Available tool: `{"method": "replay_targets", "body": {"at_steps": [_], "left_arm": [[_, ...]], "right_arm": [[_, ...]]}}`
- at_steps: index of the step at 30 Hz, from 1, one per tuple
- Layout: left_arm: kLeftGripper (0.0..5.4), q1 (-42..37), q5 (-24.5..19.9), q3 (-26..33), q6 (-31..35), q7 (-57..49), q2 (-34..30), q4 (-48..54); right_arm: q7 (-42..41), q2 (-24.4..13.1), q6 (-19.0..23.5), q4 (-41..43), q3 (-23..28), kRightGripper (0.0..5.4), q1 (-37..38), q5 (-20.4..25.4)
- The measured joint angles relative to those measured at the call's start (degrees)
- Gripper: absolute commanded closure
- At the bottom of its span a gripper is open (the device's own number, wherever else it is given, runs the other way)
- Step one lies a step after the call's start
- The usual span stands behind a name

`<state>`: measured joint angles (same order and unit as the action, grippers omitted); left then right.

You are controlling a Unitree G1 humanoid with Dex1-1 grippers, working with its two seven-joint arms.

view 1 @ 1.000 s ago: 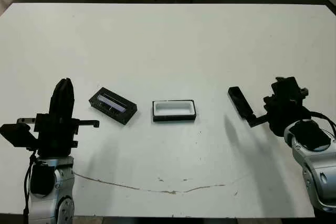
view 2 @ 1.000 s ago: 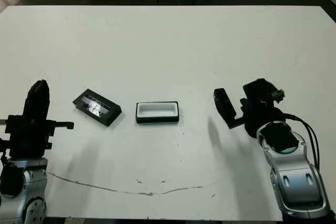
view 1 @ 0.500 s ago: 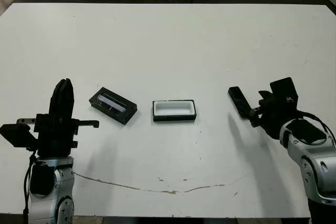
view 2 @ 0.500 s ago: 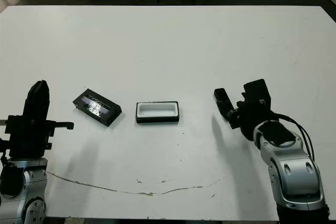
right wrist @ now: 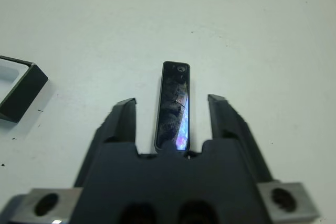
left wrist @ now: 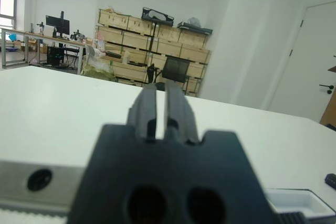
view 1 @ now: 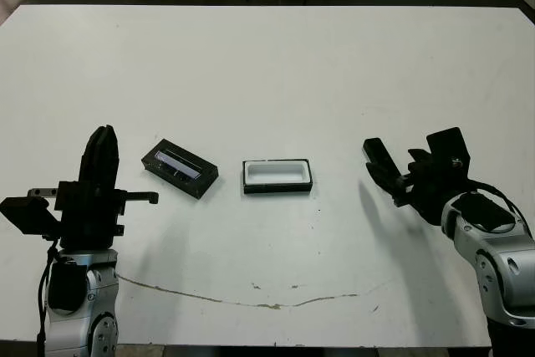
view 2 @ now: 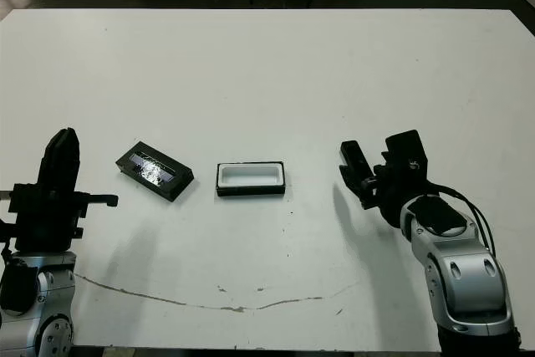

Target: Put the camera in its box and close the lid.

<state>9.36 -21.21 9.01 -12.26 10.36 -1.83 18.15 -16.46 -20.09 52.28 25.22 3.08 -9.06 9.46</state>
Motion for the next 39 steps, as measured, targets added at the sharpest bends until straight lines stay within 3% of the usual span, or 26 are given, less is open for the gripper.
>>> {"method": "replay_targets", "body": {"at_steps": [3, 14, 19, 22, 30, 32, 36, 39], "left_arm": [[5.4, 0.0, -0.3, 0.0, 0.1, 0.0, 0.0, 0.0], [5.4, 0.0, 0.4, 0.0, 0.4, -0.1, 0.0, 0.2], [5.4, 0.0, 0.9, 0.0, 0.4, -0.2, 0.0, 0.2], [5.4, 0.0, 0.7, 0.0, 0.4, -0.2, 0.0, 0.2], [5.4, 0.1, 0.0, 0.0, 0.5, 0.4, 0.0, 0.1], [5.4, 0.1, 0.3, 0.0, 0.6, 0.1, 0.1, 0.2], [5.4, 0.1, 0.1, 0.0, 0.5, 0.2, 0.1, 0.2], [5.4, 0.2, 0.0, 0.1, 0.6, 0.3, 0.1, 0.2]], "right_arm": [[-0.1, -0.2, -0.5, -0.8, -0.5, 3.31, 0.4, -0.2], [-1.5, -3.2, -1.3, -1.2, -4.1, 0.87, 1.2, -1.6], [-0.6, -3.4, -0.3, -1.2, -5.1, 0.57, 1.3, -2.5], [-0.4, -3.4, -0.3, -1.1, -5.4, 0.84, 1.3, -2.7], [1.4, -2.7, -0.7, -1.6, -6.1, 2.66, 1.9, -3.3], [1.9, -1.6, -3.2, -4.0, -5.8, 3.12, 2.0, -3.4], [2.1, -0.7, -12.4, -12.5, -4.9, 4.03, 1.7, -3.5], [2.0, -0.4, -14.6, -13.0, -4.2, 4.62, 2.4, -3.4]]}}
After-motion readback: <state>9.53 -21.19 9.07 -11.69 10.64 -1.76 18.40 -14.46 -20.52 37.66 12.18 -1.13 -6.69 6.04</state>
